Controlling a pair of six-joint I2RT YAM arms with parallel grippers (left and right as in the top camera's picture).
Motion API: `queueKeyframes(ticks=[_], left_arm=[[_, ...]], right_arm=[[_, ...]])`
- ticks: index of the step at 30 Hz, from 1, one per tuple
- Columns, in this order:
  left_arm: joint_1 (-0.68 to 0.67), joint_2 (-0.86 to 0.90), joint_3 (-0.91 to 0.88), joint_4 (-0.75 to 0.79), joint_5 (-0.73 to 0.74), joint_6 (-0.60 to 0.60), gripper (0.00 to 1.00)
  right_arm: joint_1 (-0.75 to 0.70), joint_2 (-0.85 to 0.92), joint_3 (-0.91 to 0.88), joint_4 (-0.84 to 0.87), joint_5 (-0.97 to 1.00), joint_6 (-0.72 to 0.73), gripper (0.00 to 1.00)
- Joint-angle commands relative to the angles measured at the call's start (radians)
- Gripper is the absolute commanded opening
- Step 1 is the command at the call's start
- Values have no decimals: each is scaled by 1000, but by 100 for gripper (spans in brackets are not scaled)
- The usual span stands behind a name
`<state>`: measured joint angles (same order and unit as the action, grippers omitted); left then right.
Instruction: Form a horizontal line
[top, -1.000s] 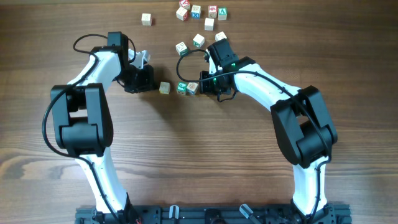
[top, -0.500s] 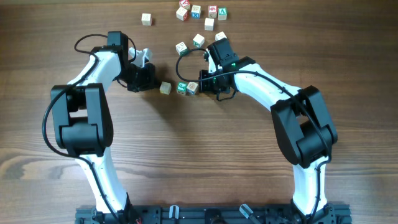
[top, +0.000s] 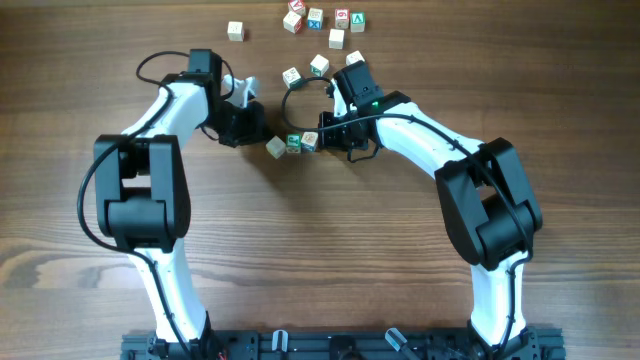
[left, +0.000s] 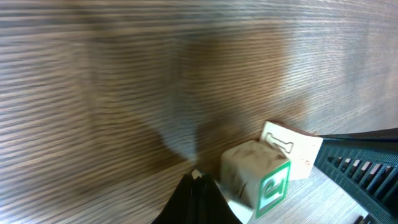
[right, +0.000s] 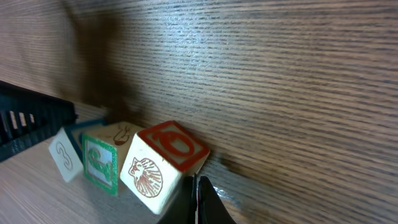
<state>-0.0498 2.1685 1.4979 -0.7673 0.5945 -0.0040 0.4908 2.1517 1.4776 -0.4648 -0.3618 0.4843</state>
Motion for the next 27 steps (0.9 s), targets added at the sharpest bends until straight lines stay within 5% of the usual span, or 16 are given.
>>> queueKeyframes(ticks=[1,8,14,27], left_arm=[[-7,16,-8,4,-4,19,4],[7,16,-8,-14,-161,-17,4],[33,16,-8,-11,-332,-213,4],[44,16,-8,-180,-269,-206,4]], right_arm=[[10,-13,-11,3,-20,-14,5],[10,-13,-11,-21,-20,-43,5],[10,-13,-11,-23,-20,-64,5],[10,-13,-11,-23,33,-107,5]])
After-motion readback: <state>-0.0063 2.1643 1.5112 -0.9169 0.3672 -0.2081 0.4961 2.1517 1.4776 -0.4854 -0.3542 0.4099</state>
